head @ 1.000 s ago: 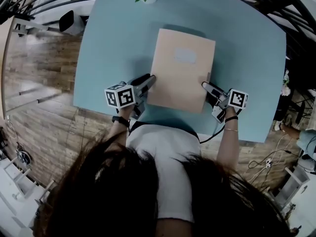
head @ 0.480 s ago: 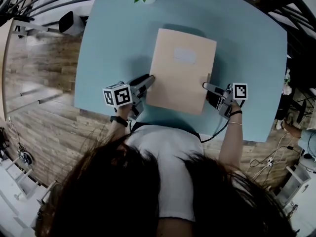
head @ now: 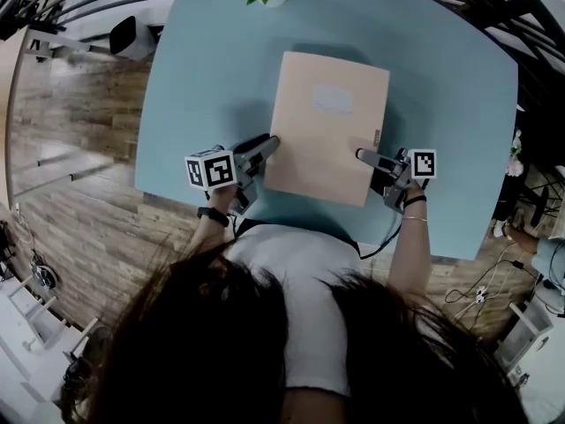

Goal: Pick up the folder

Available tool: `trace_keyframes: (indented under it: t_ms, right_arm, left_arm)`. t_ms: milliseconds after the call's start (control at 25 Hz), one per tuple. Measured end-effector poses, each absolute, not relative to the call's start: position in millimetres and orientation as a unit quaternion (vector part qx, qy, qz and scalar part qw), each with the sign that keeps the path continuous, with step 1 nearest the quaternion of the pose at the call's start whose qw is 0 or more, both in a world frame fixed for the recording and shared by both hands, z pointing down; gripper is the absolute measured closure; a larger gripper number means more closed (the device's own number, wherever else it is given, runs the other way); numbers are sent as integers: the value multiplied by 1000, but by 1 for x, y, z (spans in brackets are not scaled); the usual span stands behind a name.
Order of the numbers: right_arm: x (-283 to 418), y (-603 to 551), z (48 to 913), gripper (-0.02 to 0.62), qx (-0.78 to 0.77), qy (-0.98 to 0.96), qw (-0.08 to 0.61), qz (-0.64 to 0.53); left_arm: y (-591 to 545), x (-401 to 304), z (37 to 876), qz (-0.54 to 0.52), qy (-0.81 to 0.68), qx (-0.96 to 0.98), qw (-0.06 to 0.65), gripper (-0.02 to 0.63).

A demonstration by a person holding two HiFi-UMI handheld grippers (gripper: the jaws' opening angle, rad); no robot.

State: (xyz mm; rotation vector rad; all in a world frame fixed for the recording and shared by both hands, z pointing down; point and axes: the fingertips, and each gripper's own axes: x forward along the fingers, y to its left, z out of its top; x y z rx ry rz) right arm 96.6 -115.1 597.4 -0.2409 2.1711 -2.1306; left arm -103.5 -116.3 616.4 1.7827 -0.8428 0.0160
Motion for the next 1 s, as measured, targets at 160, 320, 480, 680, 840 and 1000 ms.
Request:
trace_keyframes:
  t_ms: [160,320,480,680,840,1000]
  right_arm:
    - [72,-117,597,282,-84,724,20,-685]
    - [69,-115,598,282,-86,726,6,-682]
    - [68,-114,598,293,-89,733,-1,-675]
    - [67,-113,598,305,-96,734,-4,-673]
    - [69,-116,598,305,-105,734,-9,-671]
    - [68,-114,594,307,-101,742,-10,-662]
  left_arm:
    - [-113,-97,615,-1,-348,751,562,403]
    - [-114,-102,617,-8,-351,751,558,402]
    - [-114,-98,615,-19,-344,749,565,402]
    - [-113,-101,615,-18,-352,748,563,402]
    - [-116,-100,612,-21,-356,750,558,403]
    - [-116,-102,609,-15,-362,756,544,405]
